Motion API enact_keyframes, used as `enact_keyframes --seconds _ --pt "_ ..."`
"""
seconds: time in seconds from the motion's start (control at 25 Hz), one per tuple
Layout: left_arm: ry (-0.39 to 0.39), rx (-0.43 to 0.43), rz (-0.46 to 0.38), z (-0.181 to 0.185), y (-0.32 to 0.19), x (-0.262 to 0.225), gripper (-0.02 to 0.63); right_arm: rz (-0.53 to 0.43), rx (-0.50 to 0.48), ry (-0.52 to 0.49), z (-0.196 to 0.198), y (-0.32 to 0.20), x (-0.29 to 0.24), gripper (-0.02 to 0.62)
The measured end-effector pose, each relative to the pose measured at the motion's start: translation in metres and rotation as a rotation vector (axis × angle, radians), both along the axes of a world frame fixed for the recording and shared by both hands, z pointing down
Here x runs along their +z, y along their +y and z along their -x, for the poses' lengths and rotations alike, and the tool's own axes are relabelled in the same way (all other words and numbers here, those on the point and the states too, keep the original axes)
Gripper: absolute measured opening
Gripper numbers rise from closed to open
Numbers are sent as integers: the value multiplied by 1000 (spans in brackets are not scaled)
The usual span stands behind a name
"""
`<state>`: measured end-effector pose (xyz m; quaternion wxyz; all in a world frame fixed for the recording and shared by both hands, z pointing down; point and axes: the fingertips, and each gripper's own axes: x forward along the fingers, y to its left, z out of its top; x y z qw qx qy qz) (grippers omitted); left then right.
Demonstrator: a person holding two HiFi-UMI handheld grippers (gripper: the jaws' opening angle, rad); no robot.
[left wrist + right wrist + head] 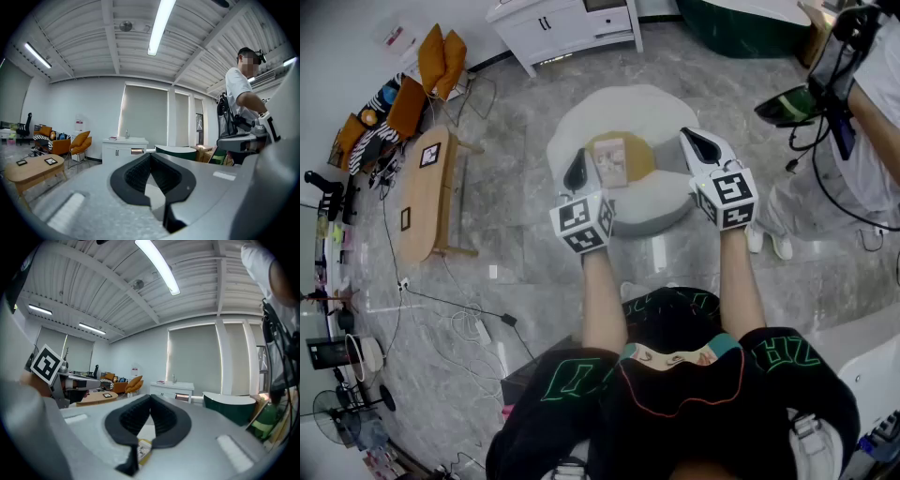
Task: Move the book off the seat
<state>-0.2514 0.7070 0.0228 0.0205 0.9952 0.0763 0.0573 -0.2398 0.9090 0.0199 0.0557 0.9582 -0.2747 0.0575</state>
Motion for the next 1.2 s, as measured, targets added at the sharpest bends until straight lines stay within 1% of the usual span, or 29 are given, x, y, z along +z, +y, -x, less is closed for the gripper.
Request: enact_keyframes --seconds 0.16,0.36,0.52,0.6,0.68,0.84,1.0,1.2 --pt "-5 1 -3 -2 1 1 11 1 -17 15 -1 -2 -3 3" --pt "-18 -3 -8 -14 -4 4 11 3 -40 16 -15 -10 -4 3" --pt "-34 -16 -9 -17 -3 6 11 -42 -2 -25 -27 -4 0 3" --pt "-48 -22 -10 -16 -4 12 11 -41 7 -49 -31 -3 8 3" --pt "-66 -31 -12 -21 -12 28 11 -34 8 -74 -38 -7 24 3" --pt "-137 -37 6 -34 -34 69 11 -37 52 -159 -59 -13 66 3" --pt "-203 -25 36 -68 -56 108 11 -31 68 -220 -98 -38 97 3" --pt "-334 -9 91 -116 -94 167 11 20 61 -352 -139 -89 151 3"
